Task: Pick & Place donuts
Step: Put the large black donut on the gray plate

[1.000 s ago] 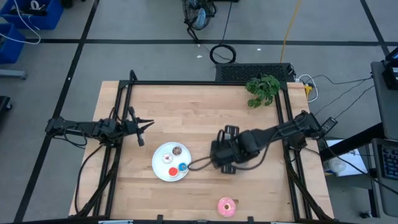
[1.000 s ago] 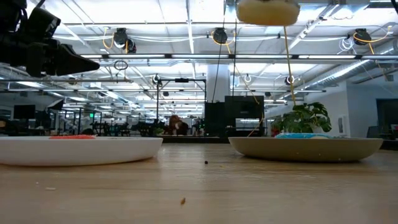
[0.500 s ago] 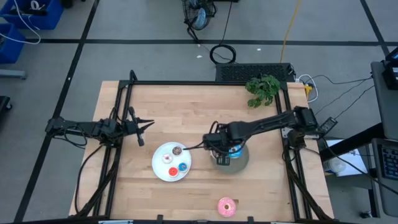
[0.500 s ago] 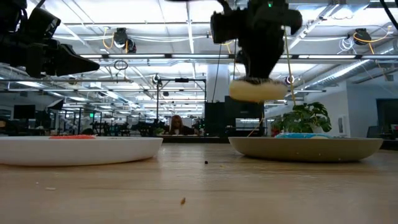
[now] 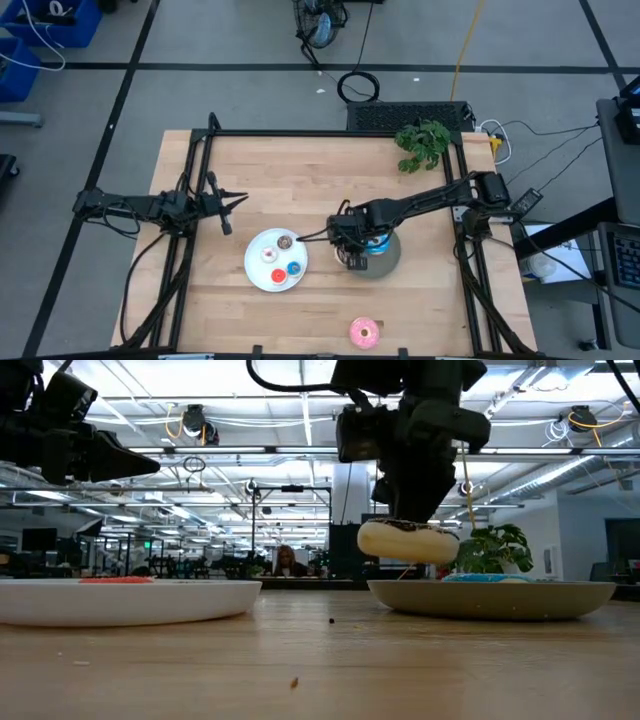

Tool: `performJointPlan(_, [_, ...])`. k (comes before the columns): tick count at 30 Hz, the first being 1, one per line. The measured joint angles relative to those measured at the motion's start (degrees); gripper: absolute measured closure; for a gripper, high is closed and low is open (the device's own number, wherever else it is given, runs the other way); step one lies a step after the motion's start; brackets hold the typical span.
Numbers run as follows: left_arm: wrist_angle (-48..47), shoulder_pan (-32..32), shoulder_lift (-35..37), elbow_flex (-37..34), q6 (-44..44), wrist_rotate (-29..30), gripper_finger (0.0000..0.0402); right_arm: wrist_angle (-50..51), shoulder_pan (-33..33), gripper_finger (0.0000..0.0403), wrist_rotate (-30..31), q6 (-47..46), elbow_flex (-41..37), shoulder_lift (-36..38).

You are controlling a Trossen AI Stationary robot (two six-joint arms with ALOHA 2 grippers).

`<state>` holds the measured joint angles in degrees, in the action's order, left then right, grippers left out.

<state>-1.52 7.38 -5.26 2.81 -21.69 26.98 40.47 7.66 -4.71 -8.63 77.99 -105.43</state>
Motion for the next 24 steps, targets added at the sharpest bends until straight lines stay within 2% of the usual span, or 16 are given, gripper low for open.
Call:
performJointPlan(12, [0.0,0.0,0.0,0.0,0.0,0.0,0.0364,-5.0,-1.5,0.0395,0.1,-0.9,-6.8,0.0])
performJointPlan(20, [0.0,0.0,0.0,0.0,0.1,0.0,0.0364,-6.4,-2.0,0.0394,0.1,-0.9,-8.0,0.0])
performJointPlan(24, [0.0,0.0,0.0,0.0,0.1,0.0,0.0364,-6.4,-2.1,0.0380,0.1,-1.2,-8.0,0.0])
